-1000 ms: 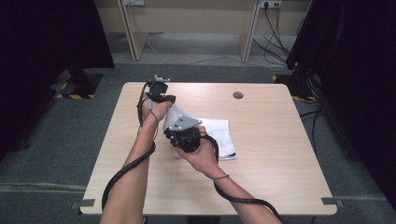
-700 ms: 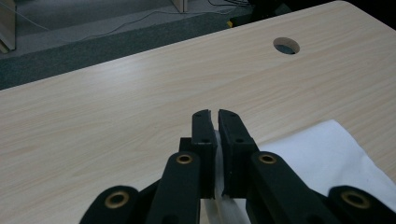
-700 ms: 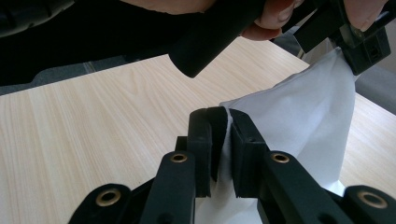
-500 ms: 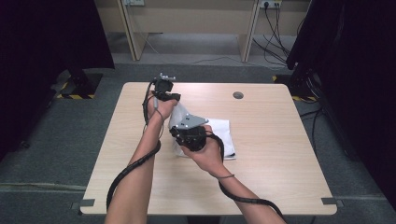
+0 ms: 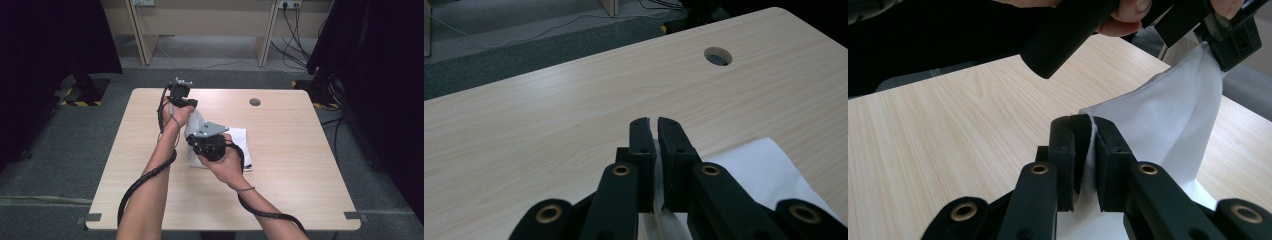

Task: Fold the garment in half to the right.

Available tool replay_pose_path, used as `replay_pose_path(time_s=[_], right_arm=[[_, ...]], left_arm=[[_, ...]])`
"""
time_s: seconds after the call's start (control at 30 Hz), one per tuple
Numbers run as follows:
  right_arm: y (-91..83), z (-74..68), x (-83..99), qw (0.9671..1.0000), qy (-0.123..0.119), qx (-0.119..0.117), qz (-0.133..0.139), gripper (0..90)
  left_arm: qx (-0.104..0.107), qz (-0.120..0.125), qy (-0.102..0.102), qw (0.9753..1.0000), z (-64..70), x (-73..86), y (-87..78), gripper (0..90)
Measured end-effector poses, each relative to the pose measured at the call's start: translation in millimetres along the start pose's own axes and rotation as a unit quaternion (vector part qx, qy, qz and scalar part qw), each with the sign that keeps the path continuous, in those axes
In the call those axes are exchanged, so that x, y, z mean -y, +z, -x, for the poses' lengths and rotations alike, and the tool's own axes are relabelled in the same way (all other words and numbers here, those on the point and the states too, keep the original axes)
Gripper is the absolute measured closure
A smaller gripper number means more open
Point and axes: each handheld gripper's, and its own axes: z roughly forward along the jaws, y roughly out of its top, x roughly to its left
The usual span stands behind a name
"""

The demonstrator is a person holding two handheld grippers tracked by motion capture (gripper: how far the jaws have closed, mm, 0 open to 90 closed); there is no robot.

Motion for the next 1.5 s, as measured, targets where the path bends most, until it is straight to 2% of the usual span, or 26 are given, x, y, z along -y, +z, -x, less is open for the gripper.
replay_pose_path(time_s=[0.93,1.5], right_arm=[[-16.0,16.4,11.1,0.9998,0.012,0.014,0.003,80.5],[-27.9,29.9,25.3,0.9993,0.024,0.027,-0.002,80.5]], left_arm=[[0.014,0.0,0.006,0.9999,23.2,-8.9,15.1,85.2],[0.027,-0.005,0.012,0.9995,41.1,-11.9,29.4,85.1]])
